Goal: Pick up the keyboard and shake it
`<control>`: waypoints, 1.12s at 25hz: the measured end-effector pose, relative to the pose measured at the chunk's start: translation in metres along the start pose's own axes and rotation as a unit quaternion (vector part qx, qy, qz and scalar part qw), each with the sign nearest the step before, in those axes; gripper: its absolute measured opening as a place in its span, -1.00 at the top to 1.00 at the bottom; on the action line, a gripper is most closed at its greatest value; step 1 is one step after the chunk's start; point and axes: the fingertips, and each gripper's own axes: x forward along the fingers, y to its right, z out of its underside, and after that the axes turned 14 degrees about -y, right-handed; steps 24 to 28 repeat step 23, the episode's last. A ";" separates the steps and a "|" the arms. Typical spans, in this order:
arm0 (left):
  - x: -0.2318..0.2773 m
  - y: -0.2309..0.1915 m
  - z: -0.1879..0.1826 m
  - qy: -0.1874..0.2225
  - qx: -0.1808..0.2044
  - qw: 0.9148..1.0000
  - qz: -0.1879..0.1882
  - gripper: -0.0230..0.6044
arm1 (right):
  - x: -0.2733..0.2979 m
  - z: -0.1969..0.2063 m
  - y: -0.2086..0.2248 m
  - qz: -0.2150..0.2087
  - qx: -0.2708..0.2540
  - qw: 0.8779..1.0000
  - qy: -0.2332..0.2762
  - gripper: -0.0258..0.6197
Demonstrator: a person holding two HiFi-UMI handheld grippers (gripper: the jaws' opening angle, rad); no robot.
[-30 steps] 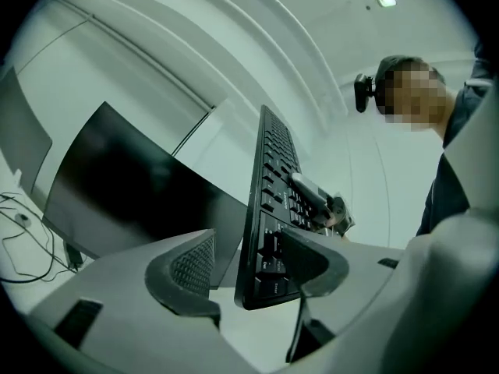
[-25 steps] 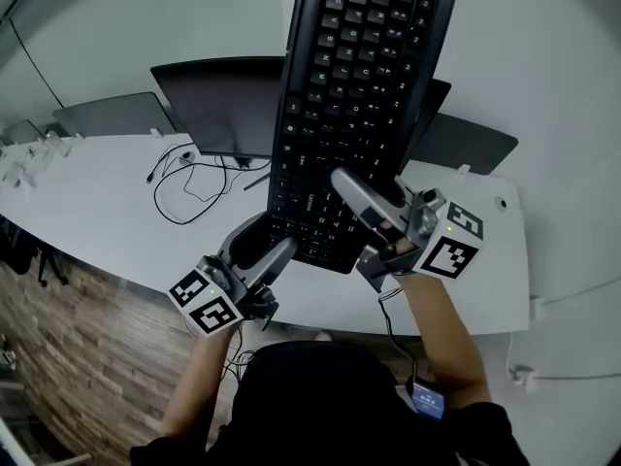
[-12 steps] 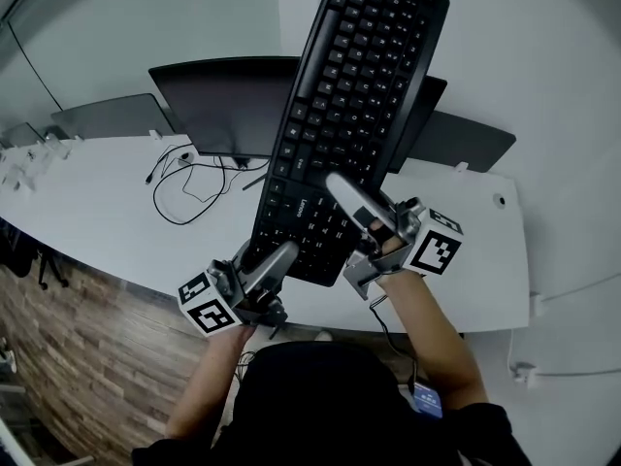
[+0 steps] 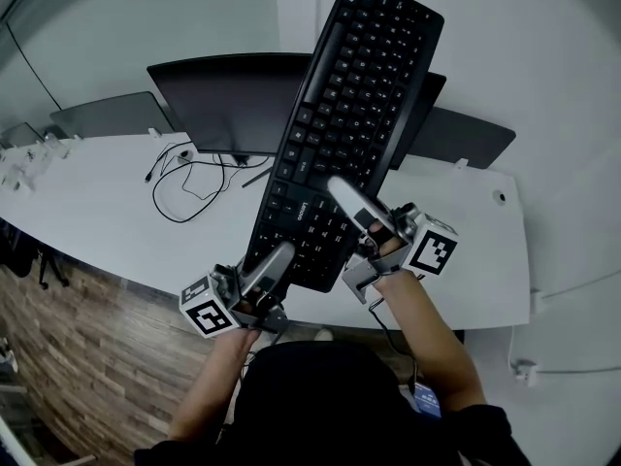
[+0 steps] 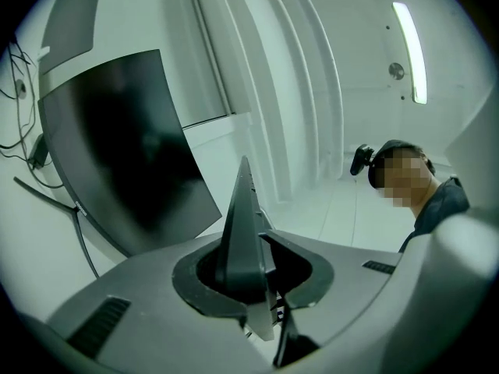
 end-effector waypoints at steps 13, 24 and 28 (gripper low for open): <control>-0.001 0.003 -0.003 -0.005 -0.025 1.000 -0.002 0.62 | 0.000 -0.001 0.002 0.014 0.025 1.000 0.009 0.69; 0.002 0.003 -0.003 -0.007 -0.038 0.999 -0.006 0.62 | 0.000 -0.008 0.001 0.036 0.000 0.999 0.001 0.69; 0.002 0.003 -0.003 -0.007 -0.038 0.999 -0.006 0.62 | 0.000 -0.008 0.001 0.036 0.000 0.999 0.001 0.69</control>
